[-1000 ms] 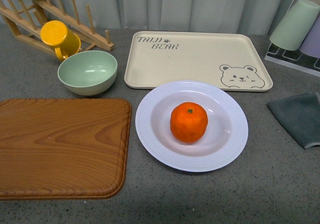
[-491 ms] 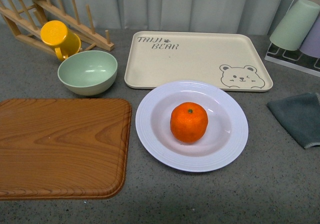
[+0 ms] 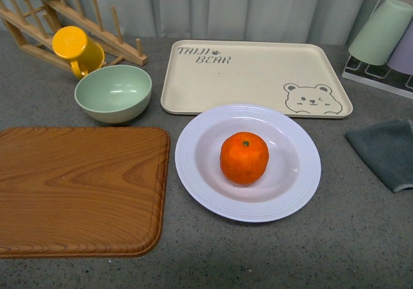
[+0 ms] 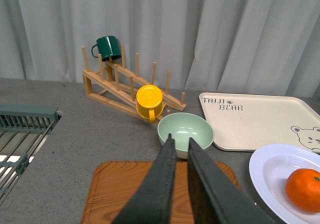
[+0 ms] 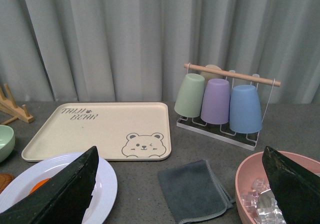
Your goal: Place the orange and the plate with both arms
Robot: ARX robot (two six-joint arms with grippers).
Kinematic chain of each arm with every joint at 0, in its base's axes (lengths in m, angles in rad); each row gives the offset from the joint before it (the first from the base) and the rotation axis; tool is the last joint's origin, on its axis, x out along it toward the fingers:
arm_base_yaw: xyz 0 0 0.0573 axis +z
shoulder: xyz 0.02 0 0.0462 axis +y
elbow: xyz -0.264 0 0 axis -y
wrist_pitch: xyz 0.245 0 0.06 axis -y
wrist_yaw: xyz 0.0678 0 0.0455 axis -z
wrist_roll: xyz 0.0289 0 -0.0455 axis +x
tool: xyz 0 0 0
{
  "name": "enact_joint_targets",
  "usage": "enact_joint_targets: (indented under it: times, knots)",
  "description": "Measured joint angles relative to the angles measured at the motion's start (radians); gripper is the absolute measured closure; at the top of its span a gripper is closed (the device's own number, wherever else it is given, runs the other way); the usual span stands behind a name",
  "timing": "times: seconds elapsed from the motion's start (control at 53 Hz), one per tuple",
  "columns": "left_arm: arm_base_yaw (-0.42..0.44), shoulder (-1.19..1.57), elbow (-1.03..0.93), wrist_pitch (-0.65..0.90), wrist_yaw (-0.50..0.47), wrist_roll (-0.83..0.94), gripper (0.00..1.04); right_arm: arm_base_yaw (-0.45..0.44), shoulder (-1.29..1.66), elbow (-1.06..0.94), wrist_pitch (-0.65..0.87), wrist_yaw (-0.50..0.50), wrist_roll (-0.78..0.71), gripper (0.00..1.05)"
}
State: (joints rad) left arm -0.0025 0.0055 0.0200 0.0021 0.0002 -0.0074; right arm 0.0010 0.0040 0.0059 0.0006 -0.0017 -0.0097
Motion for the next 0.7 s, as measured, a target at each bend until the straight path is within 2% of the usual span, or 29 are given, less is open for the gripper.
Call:
enact_joint_targets:
  times: [0.075,0.151,0.245,0.302,0.434,0.528,0.698]
  knots:
    - [0.0,-0.001,0.0,0.0,0.0,0.0,0.78,0.0,0.0,0.0,0.0,0.0,0.0,0.09]
    - [0.0,-0.001,0.0,0.0,0.0,0.0,0.67,0.0,0.001,0.0,-0.001,0.001,0.0,0.09]
    - [0.0,-0.001,0.0,-0.002,0.0,0.0,0.48,0.016,0.138,0.051,-0.092,0.057,0.0,0.09]
    - [0.0,-0.002,0.0,-0.002,0.0,0.0,0.33,0.018,0.282,0.071,-0.011,0.032,0.008,0.09]
    - [0.0,-0.002,0.0,-0.002,0.0,0.0,0.05,-0.003,0.75,0.168,0.287,-0.057,0.027,0.09]
    - [0.0,-0.002,0.0,-0.002,0.0,0.002,0.06,-0.021,1.106,0.274,0.369,-0.132,0.052,0.09]
    - [0.0,-0.002,0.0,-0.002,0.0,0.002,0.06,-0.054,1.5,0.448,0.288,-0.24,0.148,0.09]
